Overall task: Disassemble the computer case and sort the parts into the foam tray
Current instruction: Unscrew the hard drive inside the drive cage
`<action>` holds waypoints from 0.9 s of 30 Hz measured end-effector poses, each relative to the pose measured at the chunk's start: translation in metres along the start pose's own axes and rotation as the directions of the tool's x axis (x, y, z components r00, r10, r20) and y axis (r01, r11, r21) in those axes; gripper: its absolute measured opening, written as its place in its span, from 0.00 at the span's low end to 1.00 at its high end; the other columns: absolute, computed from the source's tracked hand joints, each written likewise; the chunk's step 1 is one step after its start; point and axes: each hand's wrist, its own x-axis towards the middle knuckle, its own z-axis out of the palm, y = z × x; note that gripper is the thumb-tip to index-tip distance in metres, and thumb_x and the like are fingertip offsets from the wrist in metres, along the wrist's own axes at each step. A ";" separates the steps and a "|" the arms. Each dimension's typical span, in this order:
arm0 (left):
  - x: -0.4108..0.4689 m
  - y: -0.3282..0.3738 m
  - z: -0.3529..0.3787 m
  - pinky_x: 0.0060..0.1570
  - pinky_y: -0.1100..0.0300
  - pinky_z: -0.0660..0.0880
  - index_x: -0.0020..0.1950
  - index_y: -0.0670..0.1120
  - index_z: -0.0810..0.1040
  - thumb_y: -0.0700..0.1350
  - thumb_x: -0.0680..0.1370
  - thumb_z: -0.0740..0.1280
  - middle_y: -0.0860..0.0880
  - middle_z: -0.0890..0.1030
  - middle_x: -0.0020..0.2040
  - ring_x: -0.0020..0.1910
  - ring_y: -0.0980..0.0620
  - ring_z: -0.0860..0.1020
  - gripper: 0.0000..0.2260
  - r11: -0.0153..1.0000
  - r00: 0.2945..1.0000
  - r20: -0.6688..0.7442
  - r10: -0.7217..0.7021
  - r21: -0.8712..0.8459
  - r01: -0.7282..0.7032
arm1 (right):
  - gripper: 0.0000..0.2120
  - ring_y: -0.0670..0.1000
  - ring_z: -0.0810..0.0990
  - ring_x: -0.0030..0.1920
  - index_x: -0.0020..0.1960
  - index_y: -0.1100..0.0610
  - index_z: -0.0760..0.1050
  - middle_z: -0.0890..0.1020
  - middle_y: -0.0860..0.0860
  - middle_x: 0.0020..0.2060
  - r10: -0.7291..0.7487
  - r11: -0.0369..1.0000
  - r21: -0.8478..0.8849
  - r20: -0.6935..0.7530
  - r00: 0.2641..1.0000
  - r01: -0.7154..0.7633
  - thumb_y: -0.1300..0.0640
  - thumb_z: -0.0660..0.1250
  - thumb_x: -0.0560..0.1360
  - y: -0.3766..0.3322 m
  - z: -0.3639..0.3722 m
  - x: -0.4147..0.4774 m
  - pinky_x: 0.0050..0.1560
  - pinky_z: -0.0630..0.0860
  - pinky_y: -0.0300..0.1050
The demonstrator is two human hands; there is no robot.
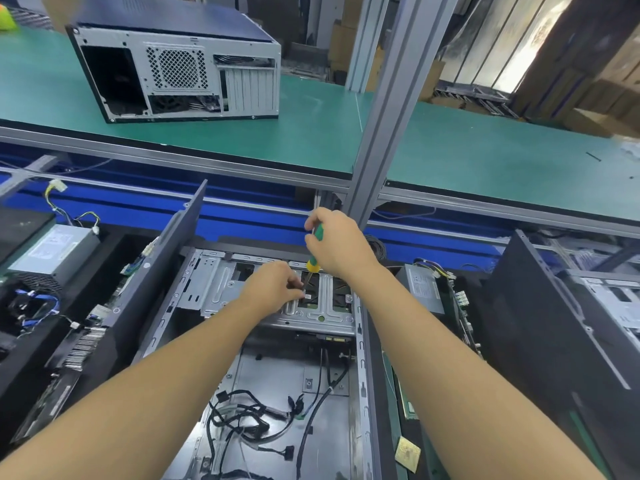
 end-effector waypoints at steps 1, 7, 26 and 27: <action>0.000 0.001 0.000 0.48 0.55 0.78 0.51 0.52 0.86 0.53 0.75 0.74 0.54 0.80 0.45 0.46 0.53 0.79 0.08 1.000 1.000 0.002 -0.012 0.012 0.012 | 0.11 0.54 0.74 0.50 0.59 0.54 0.75 0.74 0.52 0.56 0.010 1.000 0.027 0.019 1.000 -0.010 0.62 0.65 0.78 0.001 -0.001 0.000 0.47 0.69 0.46; -0.005 0.002 0.002 0.40 0.58 0.75 0.43 0.55 0.84 0.54 0.75 0.74 0.57 0.80 0.43 0.43 0.55 0.78 0.04 0.999 0.998 -0.055 -0.033 -0.002 0.033 | 0.18 0.48 0.73 0.45 0.59 0.52 0.71 0.68 0.49 0.55 0.051 0.990 0.126 0.075 0.996 -0.061 0.68 0.65 0.74 0.004 -0.006 -0.008 0.47 0.75 0.50; -0.025 0.088 0.013 0.39 0.73 0.73 0.47 0.53 0.86 0.47 0.76 0.73 0.57 0.85 0.40 0.39 0.64 0.81 0.02 0.890 0.932 0.186 0.311 -0.402 -0.216 | 0.09 0.55 0.72 0.53 0.56 0.58 0.73 0.71 0.53 0.56 0.162 0.986 0.090 -0.340 0.926 -0.139 0.66 0.65 0.76 0.057 -0.056 -0.059 0.47 0.70 0.46; -0.027 0.106 0.018 0.40 0.74 0.72 0.47 0.52 0.86 0.48 0.76 0.74 0.58 0.85 0.40 0.40 0.65 0.81 0.03 0.882 0.893 0.251 0.374 -0.394 -0.259 | 0.09 0.54 0.71 0.53 0.57 0.58 0.73 0.72 0.53 0.56 0.175 0.984 0.071 -0.351 0.920 -0.161 0.64 0.65 0.77 0.066 -0.060 -0.065 0.48 0.68 0.44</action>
